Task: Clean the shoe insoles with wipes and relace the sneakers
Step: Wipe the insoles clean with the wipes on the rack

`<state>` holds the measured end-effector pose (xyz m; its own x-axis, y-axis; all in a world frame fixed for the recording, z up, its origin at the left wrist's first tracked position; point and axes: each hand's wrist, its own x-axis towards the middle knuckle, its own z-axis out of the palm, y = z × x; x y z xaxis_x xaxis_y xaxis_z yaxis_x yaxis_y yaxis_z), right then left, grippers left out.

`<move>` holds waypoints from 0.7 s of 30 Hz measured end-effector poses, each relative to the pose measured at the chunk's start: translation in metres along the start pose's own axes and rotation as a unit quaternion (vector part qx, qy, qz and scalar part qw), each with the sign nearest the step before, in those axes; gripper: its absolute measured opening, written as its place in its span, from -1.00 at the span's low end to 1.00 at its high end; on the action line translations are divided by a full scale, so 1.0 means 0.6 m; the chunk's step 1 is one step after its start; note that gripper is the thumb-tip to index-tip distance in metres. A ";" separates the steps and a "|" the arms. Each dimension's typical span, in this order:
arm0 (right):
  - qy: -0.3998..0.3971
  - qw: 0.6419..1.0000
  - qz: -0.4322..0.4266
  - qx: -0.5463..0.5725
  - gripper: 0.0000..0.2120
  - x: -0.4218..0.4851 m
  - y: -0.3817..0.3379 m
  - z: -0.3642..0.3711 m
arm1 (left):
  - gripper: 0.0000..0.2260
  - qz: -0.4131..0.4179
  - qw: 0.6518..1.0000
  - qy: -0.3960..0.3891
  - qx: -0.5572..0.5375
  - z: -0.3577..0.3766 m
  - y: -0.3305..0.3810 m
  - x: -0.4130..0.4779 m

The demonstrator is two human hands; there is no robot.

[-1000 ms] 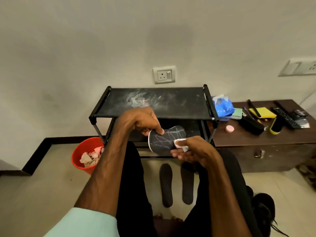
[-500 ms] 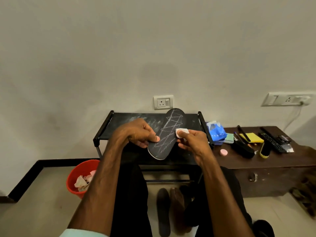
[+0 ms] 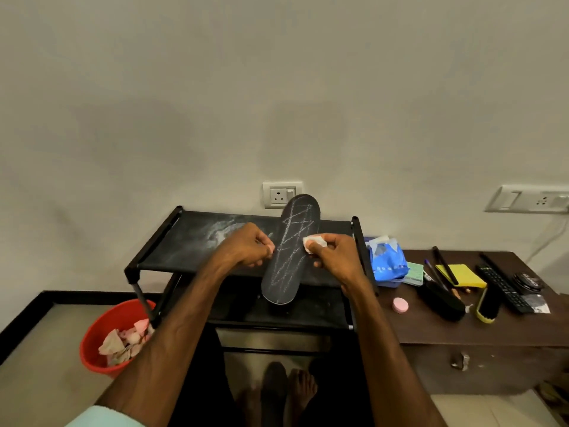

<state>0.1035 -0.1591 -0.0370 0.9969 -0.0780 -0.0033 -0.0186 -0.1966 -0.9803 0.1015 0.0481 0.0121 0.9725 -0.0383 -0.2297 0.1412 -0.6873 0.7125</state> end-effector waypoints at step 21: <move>-0.176 0.978 -0.043 -0.100 -0.89 0.177 0.064 0.044 | -0.84 -0.020 0.919 0.151 -0.365 0.038 -0.103 0.241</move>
<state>0.2104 -0.1488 -0.0803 0.9592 0.2818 -0.0246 0.0871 -0.3771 -0.9221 0.2289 0.0682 -0.0801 0.9554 0.2552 -0.1487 0.1567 -0.0112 0.9876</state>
